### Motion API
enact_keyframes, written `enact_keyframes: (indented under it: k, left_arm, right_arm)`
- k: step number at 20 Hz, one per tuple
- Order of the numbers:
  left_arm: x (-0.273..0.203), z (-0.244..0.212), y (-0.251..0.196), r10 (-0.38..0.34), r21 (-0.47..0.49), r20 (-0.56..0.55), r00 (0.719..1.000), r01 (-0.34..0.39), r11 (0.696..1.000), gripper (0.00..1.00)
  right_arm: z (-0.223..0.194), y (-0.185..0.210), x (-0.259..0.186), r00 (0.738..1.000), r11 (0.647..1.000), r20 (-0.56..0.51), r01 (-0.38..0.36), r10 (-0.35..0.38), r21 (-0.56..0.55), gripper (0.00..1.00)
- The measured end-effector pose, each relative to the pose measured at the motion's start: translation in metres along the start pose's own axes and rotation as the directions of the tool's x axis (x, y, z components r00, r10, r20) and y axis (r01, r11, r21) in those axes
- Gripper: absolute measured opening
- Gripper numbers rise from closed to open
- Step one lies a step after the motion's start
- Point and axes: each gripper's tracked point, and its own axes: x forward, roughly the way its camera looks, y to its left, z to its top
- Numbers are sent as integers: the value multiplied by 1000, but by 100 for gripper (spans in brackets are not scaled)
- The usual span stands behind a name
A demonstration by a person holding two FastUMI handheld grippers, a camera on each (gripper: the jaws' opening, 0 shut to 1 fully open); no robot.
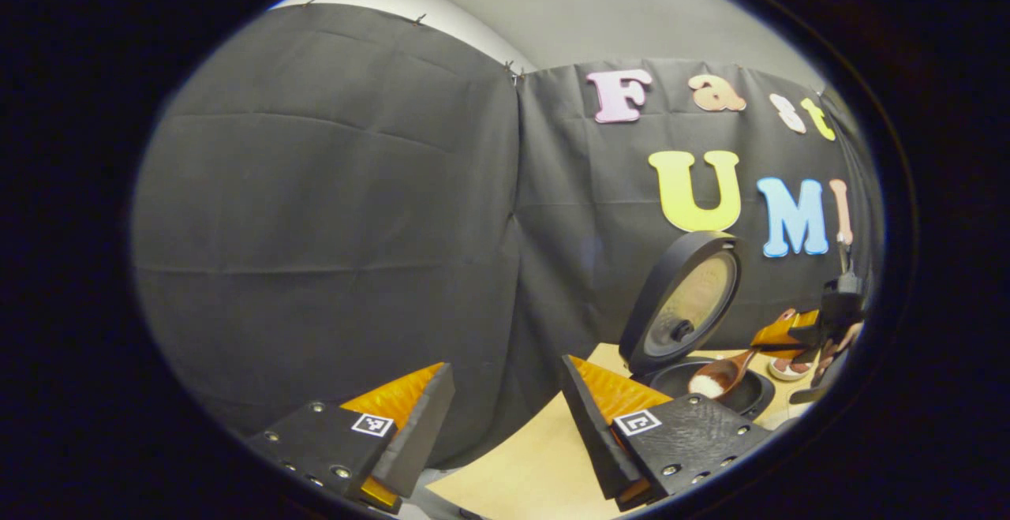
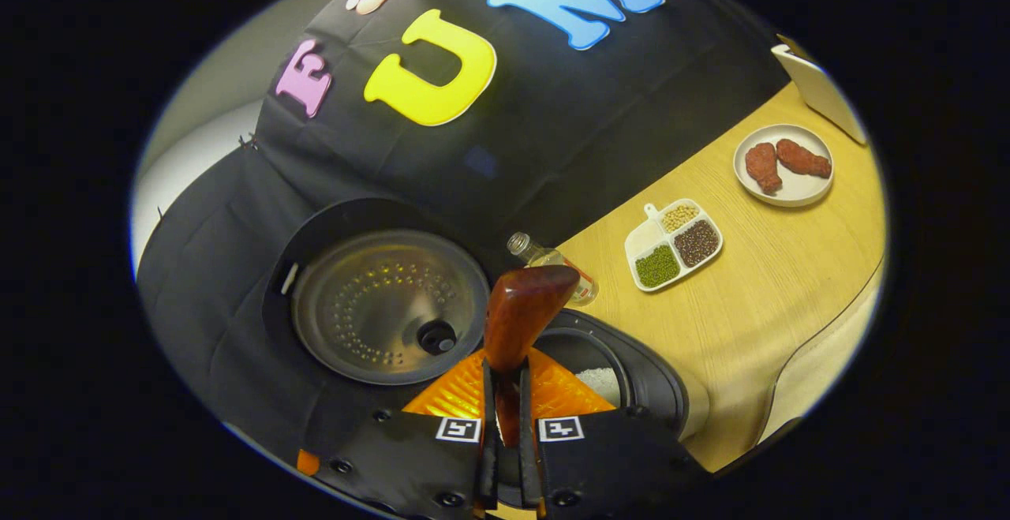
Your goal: Close the left gripper, press the button to open the rice cooker; take a wooden spoon from the chopstick holder with the right hand, scoop a spoonful of rice and pour it into the rice cooker, then put the wooden spoon back into the chopstick holder.
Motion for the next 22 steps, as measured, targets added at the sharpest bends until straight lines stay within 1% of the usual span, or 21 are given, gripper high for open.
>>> enact_keyframes:
  k: [5,6,7,8,12,13,14,16,20,22]
  left_arm:
    - [-4,-7,-1,8,0,-10,1000,-8,1000,85]
    - [-4,-9,-2,7,0,-13,1000,-7,1000,85]
    - [-4,-10,-4,4,-1,-14,1000,-4,1000,85]
    - [-4,-10,-5,1,-3,-17,1000,-2,1000,85]
    - [-3,-12,-12,-8,-15,-19,1000,8,1000,85]
    - [-3,-14,-14,-10,-16,-19,1000,10,1000,85]
    - [-3,-13,-16,-12,-16,-18,1000,12,1000,85]
    - [-3,-13,-16,-15,-17,-16,1000,15,1000,85]
    - [-2,-13,-17,-16,-21,-15,1000,15,1000,85]
    - [-2,-16,-16,-14,-23,-15,1000,14,1000,85]
  right_arm:
    - [-20,0,10,999,986,-30,28,-33,-164,13]
    - [-22,-2,11,999,978,-31,35,-42,-203,8]
    - [-23,-3,11,998,968,-31,42,-51,-246,12]
    - [-24,-2,10,998,955,-30,48,-59,-291,13]
    - [-23,-3,7,998,895,-13,56,-69,-443,12]
    - [-22,-2,7,998,880,-8,55,-67,-472,9]
    - [-22,-2,6,998,862,-2,55,-65,-503,13]
    - [-21,-1,6,998,817,13,55,-58,-574,13]
    - [-15,6,3,998,693,45,61,-41,-718,12]
    - [-15,11,0,998,625,58,68,-36,-778,12]
